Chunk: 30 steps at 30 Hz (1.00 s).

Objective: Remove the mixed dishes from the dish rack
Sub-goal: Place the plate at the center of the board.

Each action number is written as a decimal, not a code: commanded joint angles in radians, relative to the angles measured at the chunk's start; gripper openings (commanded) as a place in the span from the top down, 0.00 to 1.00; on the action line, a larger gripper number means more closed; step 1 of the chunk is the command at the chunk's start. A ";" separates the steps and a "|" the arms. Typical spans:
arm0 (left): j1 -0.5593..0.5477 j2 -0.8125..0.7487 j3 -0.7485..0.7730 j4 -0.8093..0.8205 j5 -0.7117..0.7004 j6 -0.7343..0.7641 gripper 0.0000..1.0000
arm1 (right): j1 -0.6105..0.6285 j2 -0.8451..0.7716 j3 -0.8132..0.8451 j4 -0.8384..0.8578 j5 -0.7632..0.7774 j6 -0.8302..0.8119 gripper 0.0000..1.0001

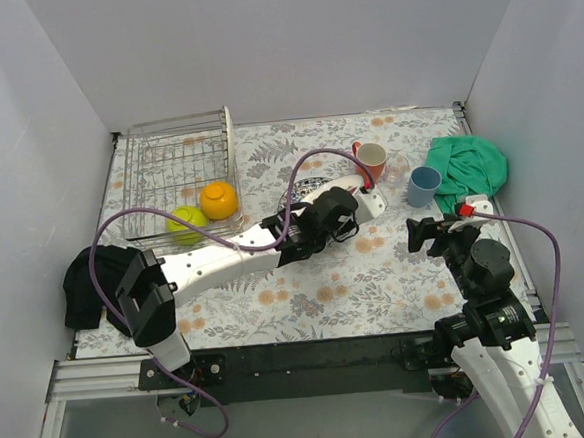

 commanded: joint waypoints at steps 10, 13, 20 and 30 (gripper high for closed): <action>-0.041 0.083 -0.077 0.148 -0.139 0.036 1.00 | 0.004 -0.048 -0.010 0.053 0.059 0.025 0.08; -0.046 0.121 -0.087 0.158 -0.163 0.034 0.99 | 0.004 -0.042 -0.008 0.053 0.057 0.027 0.08; -0.054 0.185 -0.095 0.167 -0.200 0.044 0.84 | 0.004 -0.040 -0.008 0.052 0.057 0.025 0.08; -0.058 0.248 -0.093 0.170 -0.194 0.025 0.53 | 0.004 -0.033 -0.008 0.051 0.056 0.024 0.08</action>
